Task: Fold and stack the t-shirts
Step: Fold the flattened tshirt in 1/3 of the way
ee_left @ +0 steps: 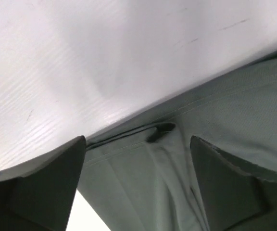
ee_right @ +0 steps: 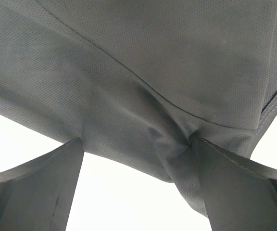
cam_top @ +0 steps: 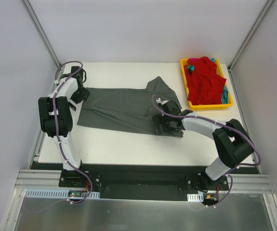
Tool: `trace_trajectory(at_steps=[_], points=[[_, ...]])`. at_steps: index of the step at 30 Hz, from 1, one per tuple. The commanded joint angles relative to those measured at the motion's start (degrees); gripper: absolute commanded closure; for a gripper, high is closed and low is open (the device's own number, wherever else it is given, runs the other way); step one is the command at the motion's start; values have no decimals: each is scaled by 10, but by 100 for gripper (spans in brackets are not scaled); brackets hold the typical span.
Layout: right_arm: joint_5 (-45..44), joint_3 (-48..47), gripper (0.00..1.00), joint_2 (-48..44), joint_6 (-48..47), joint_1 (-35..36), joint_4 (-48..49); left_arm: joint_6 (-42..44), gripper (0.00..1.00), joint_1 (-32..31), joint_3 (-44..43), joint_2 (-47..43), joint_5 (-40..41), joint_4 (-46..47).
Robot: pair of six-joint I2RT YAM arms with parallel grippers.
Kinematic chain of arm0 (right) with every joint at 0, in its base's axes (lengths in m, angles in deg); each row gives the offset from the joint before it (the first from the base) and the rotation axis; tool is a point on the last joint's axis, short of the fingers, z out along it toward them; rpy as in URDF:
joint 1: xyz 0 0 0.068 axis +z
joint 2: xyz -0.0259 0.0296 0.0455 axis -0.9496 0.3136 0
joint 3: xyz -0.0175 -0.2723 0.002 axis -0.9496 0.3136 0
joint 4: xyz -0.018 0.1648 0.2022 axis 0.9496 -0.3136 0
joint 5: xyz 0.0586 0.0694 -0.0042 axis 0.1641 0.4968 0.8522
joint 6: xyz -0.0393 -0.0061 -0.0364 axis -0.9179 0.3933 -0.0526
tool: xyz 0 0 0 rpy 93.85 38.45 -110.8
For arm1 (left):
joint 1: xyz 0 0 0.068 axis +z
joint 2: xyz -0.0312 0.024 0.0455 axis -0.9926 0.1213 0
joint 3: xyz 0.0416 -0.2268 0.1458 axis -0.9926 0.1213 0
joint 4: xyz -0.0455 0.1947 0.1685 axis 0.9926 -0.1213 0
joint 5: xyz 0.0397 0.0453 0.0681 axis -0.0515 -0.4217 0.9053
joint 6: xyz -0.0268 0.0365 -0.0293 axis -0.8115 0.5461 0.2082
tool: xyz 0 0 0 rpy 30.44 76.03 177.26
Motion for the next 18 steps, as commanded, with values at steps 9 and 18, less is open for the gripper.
trace_trajectory(at_steps=[9,18], points=[[16,-7,4,-54,6,-4,-48,19,1,7,2,-94,-36,-66],[33,-84,4,-71,39,-7,-26,42,1,-11,96,-106,-182,10]])
